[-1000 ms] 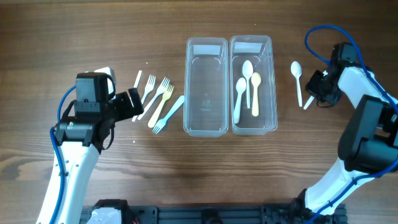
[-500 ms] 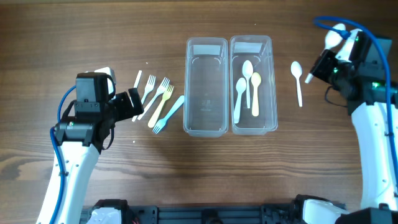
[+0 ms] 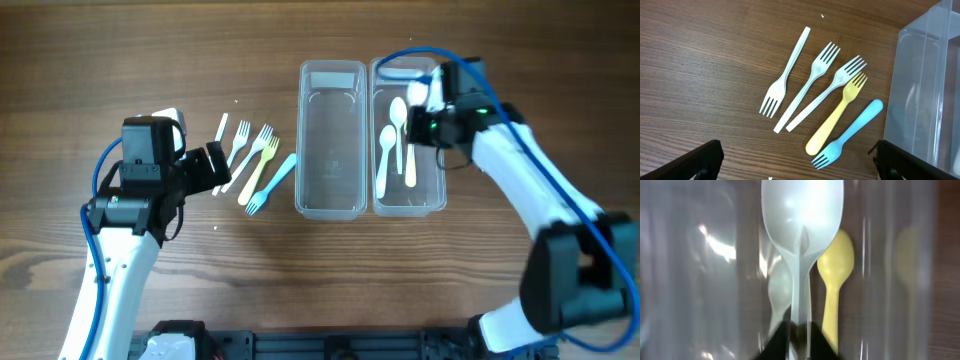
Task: Pack container
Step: 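Drop the white spoon into the right container and withdraw right gripper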
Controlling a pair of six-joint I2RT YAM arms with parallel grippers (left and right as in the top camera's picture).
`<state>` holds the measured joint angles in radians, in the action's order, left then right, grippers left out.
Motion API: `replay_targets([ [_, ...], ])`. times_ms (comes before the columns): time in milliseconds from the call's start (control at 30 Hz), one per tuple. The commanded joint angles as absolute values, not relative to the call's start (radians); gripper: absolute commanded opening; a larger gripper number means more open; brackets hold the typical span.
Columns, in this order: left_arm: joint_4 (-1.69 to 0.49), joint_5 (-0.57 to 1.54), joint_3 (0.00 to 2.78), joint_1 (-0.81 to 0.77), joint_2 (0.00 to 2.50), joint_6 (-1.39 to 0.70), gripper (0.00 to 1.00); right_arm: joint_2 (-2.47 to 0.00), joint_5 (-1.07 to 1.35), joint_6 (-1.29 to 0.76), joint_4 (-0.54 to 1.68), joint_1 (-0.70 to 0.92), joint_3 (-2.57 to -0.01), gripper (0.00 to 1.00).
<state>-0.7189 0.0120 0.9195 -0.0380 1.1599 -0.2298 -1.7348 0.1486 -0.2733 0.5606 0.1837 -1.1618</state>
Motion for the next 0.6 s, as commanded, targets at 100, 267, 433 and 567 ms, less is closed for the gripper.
replay_targets([
  [100, -0.72, 0.002, 0.938, -0.032, 1.161, -0.213, 1.0, -1.621, 0.134, -0.234, 0.538, 0.19, -1.203, 0.61],
  [267, -0.719, 0.002, 0.938, -0.032, 1.161, -0.213, 1.0, -1.449, 0.105, -0.237, 0.497, 0.13, -1.224, 0.76],
  [433, -0.719, 0.002, 0.938, -0.032, 1.161, -0.213, 1.0, -1.306, 0.054, -0.242, 0.48, -0.003, -1.224, 0.82],
  [567, -0.719, 0.002, 0.938, -0.032, 1.161, -0.214, 1.0, -1.265, 0.056, -0.25, 0.501, -0.143, -1.224, 0.92],
])
